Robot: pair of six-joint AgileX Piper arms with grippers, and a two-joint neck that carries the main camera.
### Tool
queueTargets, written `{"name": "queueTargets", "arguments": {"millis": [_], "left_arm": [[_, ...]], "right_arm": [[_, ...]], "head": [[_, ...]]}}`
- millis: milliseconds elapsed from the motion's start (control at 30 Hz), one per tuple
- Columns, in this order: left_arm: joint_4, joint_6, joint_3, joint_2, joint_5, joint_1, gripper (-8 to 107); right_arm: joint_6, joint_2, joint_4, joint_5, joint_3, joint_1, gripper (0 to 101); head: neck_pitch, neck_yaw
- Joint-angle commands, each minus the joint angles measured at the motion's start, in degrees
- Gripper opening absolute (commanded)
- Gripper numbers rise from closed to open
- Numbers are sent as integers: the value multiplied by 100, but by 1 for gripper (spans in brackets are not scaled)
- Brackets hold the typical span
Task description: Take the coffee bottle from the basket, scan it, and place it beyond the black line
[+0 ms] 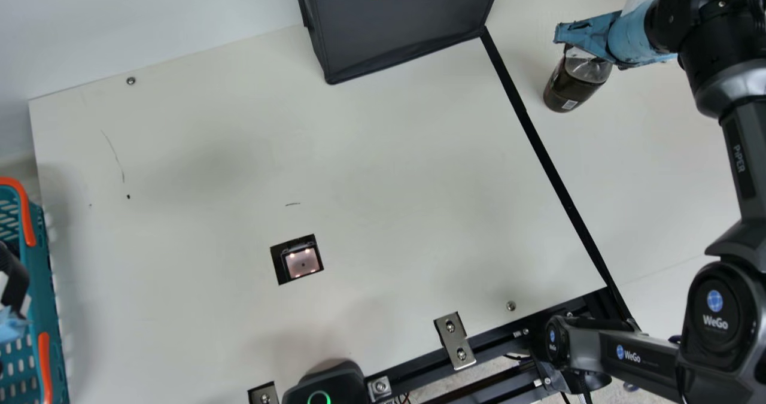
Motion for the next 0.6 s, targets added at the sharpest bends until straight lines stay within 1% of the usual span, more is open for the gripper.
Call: {"name": "queueTargets", "arguments": {"millis": [0, 200, 567], "left_arm": [[0, 0, 0, 0, 0, 0, 90], [0, 0, 0, 0, 0, 0, 90], [0, 0, 0, 0, 0, 0, 90]], "right_arm": [[-8, 1, 3, -57, -50, 5, 70], [-24, 17, 27, -12, -177, 9, 90], [-65, -59, 167, 165, -542, 151, 91]], "head": [[-96, -13], [-96, -13], [-96, -13]]}}
